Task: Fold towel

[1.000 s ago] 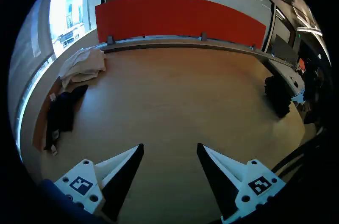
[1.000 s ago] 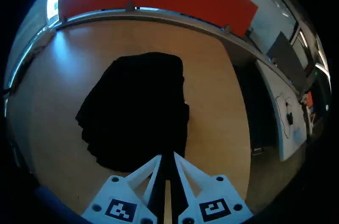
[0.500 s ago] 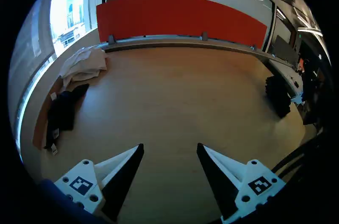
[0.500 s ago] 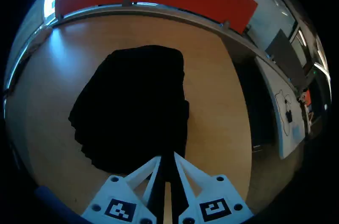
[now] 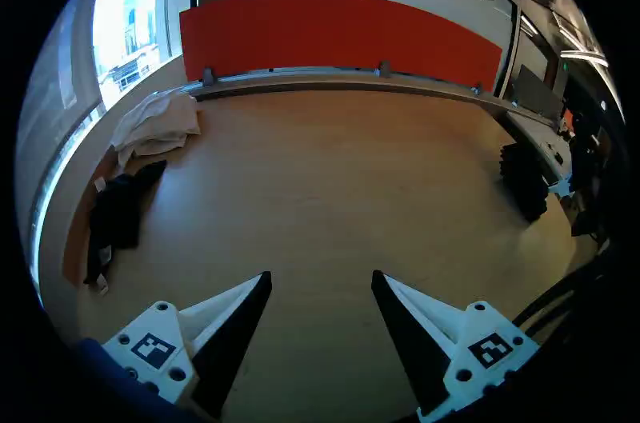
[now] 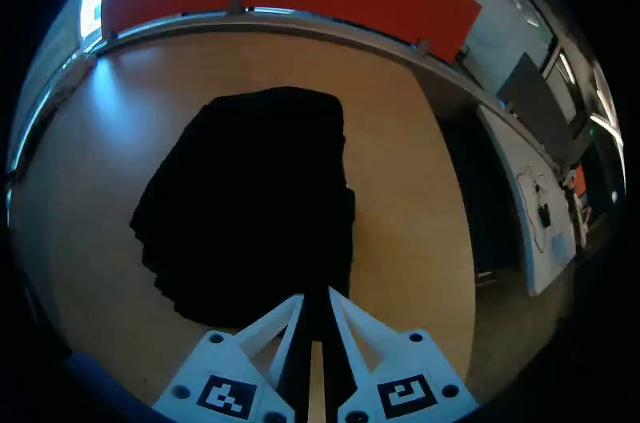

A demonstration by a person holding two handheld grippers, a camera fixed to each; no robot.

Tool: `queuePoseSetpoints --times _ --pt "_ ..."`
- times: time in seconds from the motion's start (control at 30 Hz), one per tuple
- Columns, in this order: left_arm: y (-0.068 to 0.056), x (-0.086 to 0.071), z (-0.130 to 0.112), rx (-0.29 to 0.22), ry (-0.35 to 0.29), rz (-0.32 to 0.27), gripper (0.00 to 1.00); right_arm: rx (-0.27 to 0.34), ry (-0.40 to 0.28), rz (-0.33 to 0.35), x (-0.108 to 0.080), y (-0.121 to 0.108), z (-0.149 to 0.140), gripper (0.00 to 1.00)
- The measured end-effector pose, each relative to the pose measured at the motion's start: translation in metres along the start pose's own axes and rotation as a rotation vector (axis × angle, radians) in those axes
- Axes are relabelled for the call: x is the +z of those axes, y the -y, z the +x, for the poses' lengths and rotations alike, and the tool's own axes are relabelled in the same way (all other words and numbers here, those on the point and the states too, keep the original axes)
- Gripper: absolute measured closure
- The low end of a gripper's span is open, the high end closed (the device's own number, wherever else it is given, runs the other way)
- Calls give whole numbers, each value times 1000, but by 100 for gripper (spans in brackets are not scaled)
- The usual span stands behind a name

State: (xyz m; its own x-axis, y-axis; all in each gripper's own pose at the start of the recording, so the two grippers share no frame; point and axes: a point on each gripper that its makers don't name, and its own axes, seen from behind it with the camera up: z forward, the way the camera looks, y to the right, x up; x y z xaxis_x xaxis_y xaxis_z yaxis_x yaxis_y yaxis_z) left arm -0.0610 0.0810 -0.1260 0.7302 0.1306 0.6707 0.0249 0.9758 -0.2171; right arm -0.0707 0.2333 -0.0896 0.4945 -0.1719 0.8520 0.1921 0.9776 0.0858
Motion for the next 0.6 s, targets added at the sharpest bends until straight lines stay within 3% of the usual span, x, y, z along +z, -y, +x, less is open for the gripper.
queuePoseSetpoints --times 0.27,0.6 --pt "2 -2 -1 -2 0 4 7 9 3 -13 0 -1 0 90" --pt "9 -3 3 -13 -10 13 7 10 -27 -41 -19 -5 -1 54"
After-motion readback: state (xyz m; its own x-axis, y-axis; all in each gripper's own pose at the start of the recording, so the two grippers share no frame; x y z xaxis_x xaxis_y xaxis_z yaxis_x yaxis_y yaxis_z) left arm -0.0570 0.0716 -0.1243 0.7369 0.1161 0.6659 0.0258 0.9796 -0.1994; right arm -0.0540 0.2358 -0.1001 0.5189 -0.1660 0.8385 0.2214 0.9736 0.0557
